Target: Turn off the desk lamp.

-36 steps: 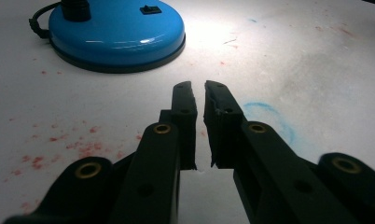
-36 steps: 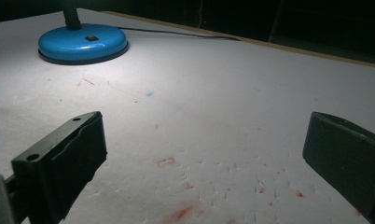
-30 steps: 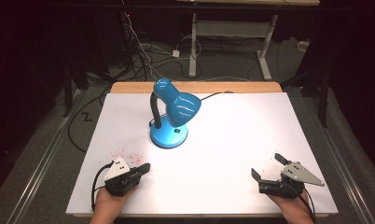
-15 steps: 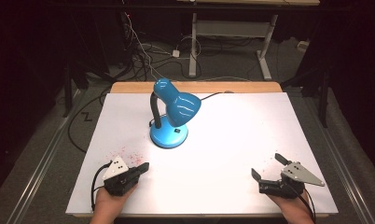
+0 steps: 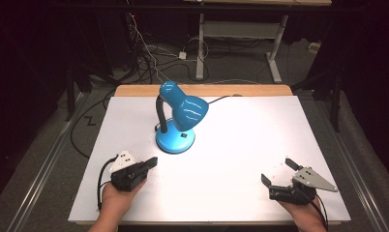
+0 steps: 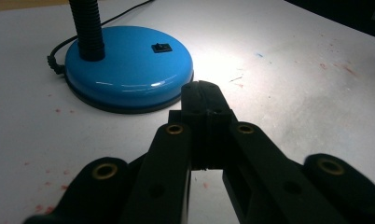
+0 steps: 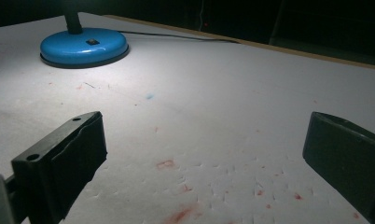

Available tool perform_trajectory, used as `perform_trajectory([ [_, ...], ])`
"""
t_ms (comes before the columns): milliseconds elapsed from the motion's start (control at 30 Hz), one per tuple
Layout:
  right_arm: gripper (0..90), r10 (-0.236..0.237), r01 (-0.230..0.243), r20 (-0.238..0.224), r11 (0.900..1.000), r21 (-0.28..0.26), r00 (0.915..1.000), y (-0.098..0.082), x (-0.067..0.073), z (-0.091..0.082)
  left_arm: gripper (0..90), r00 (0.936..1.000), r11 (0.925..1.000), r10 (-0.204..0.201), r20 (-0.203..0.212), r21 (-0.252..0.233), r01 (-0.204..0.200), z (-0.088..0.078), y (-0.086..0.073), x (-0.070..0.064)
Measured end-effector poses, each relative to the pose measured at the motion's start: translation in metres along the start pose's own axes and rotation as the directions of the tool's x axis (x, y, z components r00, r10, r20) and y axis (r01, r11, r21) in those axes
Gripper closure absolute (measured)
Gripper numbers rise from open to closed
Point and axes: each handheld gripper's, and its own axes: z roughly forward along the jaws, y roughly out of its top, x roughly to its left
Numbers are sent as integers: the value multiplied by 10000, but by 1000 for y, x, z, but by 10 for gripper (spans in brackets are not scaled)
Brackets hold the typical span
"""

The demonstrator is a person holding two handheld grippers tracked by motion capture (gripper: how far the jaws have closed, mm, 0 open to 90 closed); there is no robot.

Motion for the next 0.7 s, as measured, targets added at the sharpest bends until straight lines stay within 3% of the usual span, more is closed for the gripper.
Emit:
perform_trajectory([
  [167, 2, 58, -58, 7, 10000, -57, 10000, 1, -1, -2, 879, 9999, 10000, 12, 107, -78, -11, 12, 19, 3],
  [400, 1, 79, -79, -36, 10000, -58, 10000, 1, 0, -1, 879, 9999, 10000, -7, 134, -27, 8, 24, 32, 7],
  [700, 2, 62, -62, -65, 10000, -53, 10000, 2, 1, -2, 879, 9999, 9998, 24, -128, 185, -21, 42, 49, 14],
])
